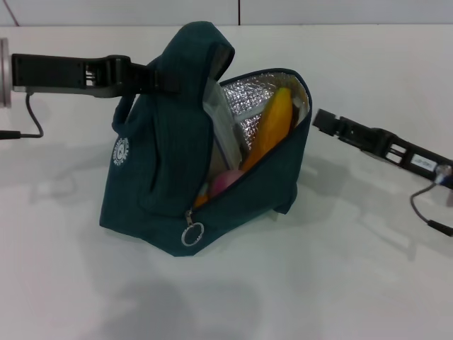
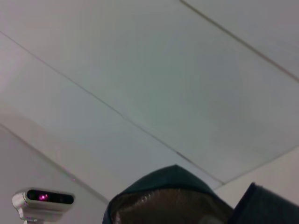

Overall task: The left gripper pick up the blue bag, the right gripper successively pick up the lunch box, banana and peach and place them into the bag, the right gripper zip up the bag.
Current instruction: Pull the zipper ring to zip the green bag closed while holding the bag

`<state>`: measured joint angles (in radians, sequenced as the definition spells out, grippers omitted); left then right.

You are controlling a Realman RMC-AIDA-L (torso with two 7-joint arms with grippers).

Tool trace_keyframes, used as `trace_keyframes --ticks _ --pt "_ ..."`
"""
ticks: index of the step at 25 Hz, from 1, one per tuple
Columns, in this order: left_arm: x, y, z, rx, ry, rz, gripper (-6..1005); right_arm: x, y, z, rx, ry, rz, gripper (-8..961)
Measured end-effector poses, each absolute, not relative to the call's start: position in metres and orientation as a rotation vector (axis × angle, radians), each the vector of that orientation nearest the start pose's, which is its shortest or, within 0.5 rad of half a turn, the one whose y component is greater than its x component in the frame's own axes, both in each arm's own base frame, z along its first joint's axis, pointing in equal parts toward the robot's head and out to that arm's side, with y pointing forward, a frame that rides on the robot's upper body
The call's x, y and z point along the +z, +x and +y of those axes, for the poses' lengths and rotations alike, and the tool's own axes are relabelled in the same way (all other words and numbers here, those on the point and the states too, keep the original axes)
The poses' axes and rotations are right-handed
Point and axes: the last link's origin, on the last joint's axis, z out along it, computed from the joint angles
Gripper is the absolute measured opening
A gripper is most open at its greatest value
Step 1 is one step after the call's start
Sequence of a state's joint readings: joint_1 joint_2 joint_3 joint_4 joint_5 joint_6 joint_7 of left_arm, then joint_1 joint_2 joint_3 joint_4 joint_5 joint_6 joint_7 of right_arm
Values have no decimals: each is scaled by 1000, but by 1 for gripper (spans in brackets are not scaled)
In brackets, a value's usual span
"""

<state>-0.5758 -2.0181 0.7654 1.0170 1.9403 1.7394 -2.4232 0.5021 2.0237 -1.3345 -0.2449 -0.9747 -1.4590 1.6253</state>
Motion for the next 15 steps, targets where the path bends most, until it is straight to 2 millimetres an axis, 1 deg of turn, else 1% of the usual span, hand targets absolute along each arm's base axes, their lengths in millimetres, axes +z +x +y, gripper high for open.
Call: trace_keyframes --ticks 3,9,15 --pt "71 -199 352 -755 -2610 -1515 47 -39 247 322 1369 -2300 1493 730" --pt "70 -199 352 -755 -2614 -1513 47 -45 246 326 1334 -2283 1579 729" --pt "69 -198 352 -754 -2617 -1513 48 -47 251 327 1303 -2243 1639 728"
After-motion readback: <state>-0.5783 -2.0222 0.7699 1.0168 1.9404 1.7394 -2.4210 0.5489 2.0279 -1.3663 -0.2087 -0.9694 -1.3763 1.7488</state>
